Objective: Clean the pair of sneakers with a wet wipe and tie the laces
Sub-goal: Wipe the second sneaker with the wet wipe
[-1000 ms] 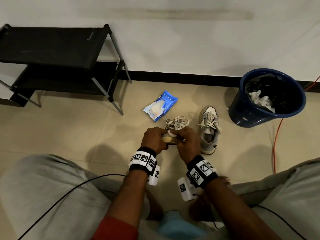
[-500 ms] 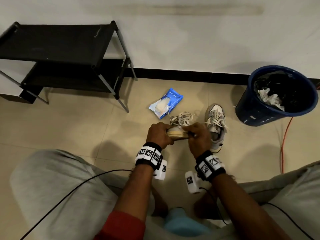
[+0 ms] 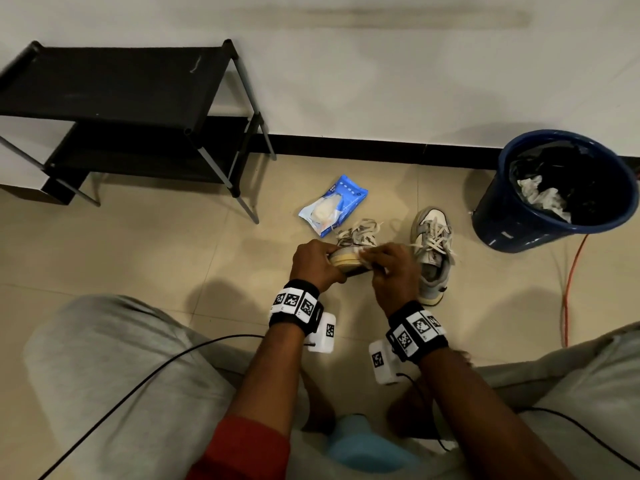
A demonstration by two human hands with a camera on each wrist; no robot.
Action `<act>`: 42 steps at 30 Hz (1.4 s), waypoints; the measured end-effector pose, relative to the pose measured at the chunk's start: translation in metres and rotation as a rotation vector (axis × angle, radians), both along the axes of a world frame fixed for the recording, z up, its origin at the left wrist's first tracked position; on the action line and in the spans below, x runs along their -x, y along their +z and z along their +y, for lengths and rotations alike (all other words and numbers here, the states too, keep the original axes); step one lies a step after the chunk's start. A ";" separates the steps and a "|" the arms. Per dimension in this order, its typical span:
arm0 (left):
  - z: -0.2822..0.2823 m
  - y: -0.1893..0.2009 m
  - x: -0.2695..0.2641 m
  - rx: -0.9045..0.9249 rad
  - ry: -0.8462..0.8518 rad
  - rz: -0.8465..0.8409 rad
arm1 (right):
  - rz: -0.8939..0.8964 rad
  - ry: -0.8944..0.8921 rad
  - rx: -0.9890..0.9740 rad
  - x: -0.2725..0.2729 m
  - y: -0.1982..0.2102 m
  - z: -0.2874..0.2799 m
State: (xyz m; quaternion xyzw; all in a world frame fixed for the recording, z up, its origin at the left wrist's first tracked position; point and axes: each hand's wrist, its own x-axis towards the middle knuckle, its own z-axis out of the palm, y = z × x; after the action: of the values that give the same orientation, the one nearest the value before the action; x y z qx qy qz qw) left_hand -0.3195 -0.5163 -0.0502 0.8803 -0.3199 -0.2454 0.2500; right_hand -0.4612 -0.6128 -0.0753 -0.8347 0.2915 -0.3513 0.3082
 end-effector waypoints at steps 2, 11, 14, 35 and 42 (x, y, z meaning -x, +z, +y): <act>0.003 -0.003 -0.006 0.024 0.009 0.012 | 0.027 -0.068 -0.077 0.005 -0.006 -0.009; 0.012 -0.011 -0.015 0.058 0.052 0.071 | 0.064 0.129 -0.004 -0.010 0.000 -0.001; 0.015 -0.013 -0.019 0.069 0.047 0.083 | 0.156 -0.048 -0.218 -0.009 -0.016 -0.027; 0.017 -0.030 -0.027 -0.019 -0.122 0.153 | 0.417 0.137 -0.317 -0.042 -0.040 -0.047; 0.022 -0.036 -0.038 0.040 -0.079 0.187 | 0.210 0.191 -0.360 -0.050 -0.032 -0.014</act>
State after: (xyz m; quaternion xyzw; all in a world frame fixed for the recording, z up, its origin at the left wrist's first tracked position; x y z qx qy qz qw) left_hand -0.2814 -0.4943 -0.0864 0.8351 -0.3347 -0.3297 0.2861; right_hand -0.4114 -0.6272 -0.1070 -0.8220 0.2998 -0.1740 0.4518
